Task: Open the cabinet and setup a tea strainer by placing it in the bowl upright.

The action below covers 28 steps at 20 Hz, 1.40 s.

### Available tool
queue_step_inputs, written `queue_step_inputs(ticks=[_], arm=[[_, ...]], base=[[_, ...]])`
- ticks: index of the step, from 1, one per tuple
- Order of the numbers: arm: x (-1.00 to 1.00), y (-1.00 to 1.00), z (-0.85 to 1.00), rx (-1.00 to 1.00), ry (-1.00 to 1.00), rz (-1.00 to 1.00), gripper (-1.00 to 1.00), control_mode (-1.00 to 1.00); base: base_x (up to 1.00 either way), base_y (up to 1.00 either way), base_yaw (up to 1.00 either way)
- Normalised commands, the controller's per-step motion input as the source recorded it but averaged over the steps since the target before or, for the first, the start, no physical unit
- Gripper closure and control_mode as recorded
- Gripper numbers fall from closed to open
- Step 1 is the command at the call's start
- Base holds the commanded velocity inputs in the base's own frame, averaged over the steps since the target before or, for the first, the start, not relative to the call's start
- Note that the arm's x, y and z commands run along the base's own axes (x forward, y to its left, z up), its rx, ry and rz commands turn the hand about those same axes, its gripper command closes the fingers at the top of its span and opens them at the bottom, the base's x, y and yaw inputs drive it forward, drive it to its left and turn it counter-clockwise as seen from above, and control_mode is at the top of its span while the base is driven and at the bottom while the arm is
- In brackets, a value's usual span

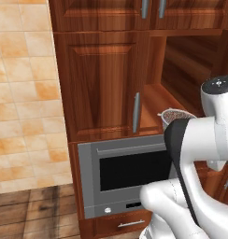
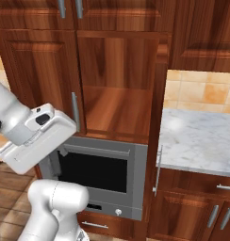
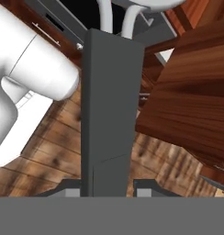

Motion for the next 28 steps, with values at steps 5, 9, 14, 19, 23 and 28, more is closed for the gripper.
queue_step_inputs(ticks=[5, 9, 14, 19, 23, 28], arm=[[-0.03, 0.01, 0.00, -0.07, -0.01, 0.02, 1.00, -1.00], [0.00, 0.00, 0.00, -0.12, 0.00, 0.03, 1.00, -1.00], [-0.01, 0.00, 0.00, -0.09, 0.00, 0.02, 1.00, -1.00], [0.00, 0.00, 0.00, 0.00, 0.00, 0.00, 1.00, -1.00], [0.00, 0.00, 0.00, 0.00, 0.00, 0.00, 1.00, -1.00], [0.00, 0.00, 0.00, 0.00, 0.00, 0.00, 1.00, -1.00]], base=[[0.00, 0.00, 0.00], [0.00, 0.00, 0.00], [0.00, 0.00, 0.00], [0.00, 0.00, 0.00], [0.00, 0.00, 0.00], [0.00, 0.00, 0.00]])
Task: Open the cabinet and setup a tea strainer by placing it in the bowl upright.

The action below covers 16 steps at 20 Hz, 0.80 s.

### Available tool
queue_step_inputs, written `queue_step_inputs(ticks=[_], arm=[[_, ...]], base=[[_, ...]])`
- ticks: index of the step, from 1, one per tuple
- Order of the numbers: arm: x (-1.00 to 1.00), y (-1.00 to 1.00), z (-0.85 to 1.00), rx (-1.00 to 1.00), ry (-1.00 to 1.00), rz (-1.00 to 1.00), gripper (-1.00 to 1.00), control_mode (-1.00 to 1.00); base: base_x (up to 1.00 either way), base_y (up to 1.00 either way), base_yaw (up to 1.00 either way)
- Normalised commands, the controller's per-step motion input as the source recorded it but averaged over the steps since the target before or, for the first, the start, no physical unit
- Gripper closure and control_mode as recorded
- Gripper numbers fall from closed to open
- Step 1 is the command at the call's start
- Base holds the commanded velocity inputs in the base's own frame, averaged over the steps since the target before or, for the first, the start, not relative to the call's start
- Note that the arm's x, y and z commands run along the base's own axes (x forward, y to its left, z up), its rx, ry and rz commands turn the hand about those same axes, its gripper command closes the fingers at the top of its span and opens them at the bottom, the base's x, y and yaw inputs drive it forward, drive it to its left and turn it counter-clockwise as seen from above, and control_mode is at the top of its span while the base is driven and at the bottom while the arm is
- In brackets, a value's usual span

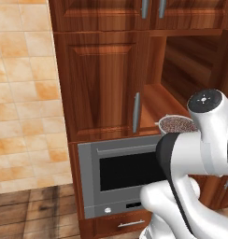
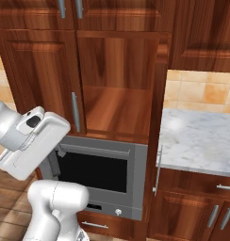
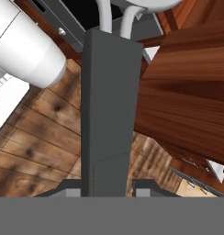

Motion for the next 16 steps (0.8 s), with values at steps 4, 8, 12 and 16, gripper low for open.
queue_step_inputs(ticks=[4, 8, 12, 16], arm=[[0.00, 0.00, 0.00, 0.00, 0.00, 0.00, 1.00, 1.00], [0.00, 0.00, 0.00, 0.00, 0.00, 0.00, 1.00, 1.00], [0.00, 0.00, 0.00, 0.00, 0.00, 0.00, 1.00, 1.00], [0.00, 0.00, 0.00, 0.00, 0.00, 0.00, 1.00, 1.00]], base=[[-0.10, 0.00, 0.00], [-0.41, 0.00, 0.00], [-0.53, 0.00, 0.00], [-0.68, -0.04, -0.04]])
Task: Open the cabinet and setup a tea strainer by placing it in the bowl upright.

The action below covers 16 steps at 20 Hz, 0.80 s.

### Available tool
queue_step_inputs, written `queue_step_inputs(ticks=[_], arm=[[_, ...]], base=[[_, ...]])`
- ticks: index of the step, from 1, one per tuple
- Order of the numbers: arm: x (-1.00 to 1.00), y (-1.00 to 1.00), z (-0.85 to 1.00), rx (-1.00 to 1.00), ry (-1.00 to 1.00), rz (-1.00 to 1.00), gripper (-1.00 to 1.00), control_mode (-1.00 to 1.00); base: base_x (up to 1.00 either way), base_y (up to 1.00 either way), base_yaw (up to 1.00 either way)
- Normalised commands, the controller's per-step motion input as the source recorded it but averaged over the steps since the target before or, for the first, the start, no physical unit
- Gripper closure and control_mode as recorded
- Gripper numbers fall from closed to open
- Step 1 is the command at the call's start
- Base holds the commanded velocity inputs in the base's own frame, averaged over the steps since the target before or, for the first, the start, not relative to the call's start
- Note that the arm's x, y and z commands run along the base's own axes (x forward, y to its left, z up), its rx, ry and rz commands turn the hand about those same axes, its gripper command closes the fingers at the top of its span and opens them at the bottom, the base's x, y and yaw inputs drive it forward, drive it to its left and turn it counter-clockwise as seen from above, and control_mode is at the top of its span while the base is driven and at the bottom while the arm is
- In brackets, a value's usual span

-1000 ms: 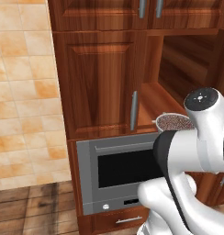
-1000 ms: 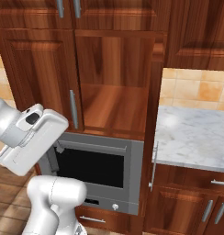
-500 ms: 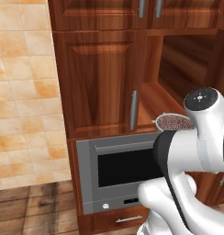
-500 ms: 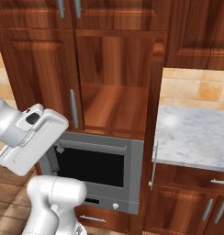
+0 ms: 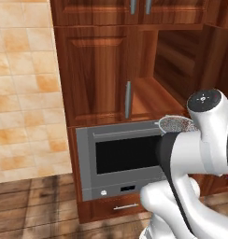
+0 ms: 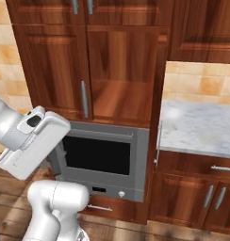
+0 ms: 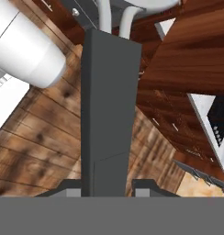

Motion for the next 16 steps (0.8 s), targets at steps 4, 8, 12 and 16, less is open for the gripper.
queue_step_inputs(ticks=[4, 8, 12, 16], arm=[[0.00, 0.00, 0.00, 0.00, 0.00, 0.00, 1.00, 1.00], [0.00, 0.00, 0.00, 0.00, 0.00, 0.00, 1.00, 1.00], [0.00, 0.00, 0.00, 0.00, 0.00, 0.00, 1.00, 1.00], [0.00, 0.00, 0.00, 0.00, 0.00, 0.00, 1.00, 1.00]], base=[[-0.75, -0.15, -0.05], [-0.66, -0.24, -0.06], [-0.24, -0.51, 0.00], [-0.15, -0.66, 0.00]])
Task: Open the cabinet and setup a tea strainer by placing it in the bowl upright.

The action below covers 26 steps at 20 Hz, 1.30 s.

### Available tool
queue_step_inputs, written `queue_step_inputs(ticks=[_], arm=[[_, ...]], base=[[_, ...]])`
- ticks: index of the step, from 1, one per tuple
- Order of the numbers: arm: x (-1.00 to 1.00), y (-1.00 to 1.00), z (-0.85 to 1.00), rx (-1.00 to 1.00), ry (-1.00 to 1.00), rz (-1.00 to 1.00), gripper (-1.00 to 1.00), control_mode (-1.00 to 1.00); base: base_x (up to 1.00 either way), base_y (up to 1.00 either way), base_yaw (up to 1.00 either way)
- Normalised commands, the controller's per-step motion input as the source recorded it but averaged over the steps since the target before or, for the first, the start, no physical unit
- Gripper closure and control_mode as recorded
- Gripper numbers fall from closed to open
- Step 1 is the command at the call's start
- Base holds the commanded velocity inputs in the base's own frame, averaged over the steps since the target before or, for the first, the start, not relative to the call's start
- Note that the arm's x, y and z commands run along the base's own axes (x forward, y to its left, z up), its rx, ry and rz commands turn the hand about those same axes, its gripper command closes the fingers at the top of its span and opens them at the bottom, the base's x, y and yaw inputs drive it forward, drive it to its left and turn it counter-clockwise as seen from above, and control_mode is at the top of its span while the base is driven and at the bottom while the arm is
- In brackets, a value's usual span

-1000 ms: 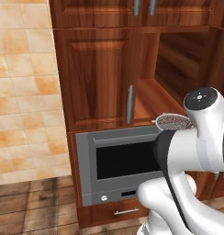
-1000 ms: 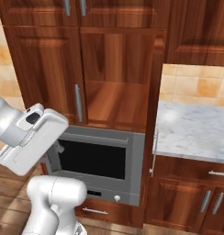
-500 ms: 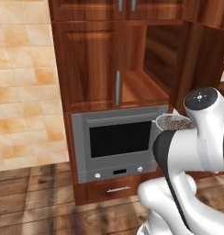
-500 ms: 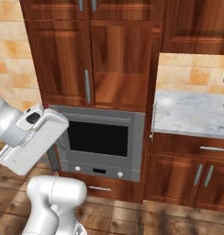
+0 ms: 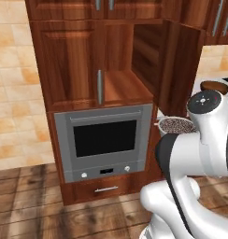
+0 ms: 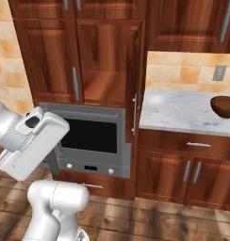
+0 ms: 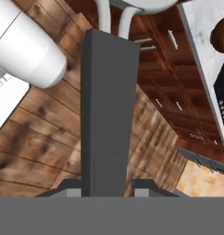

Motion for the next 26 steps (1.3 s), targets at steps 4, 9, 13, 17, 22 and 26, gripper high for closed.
queue_step_inputs(ticks=[4, 9, 13, 17, 22, 26], arm=[[0.00, 0.00, 0.00, 0.00, 0.00, 0.00, 1.00, 1.00], [0.00, 0.00, 0.00, 0.00, 0.00, 0.00, 1.00, 1.00], [0.00, 0.00, 0.00, 0.00, 0.00, 0.00, 1.00, 1.00], [0.00, 0.00, 0.00, 0.00, 0.00, 0.00, 1.00, 1.00], [0.00, 0.00, 0.00, 0.00, 0.00, 0.00, 1.00, 1.00], [0.00, 0.00, 0.00, 0.00, 0.00, 0.00, 1.00, 1.00]], base=[[-0.19, -0.81, 0.00], [-0.19, -0.84, 0.00], [-0.09, -0.84, 0.00], [-0.01, -0.82, 0.00], [0.00, -0.83, -0.01], [0.00, -0.72, 0.00]])
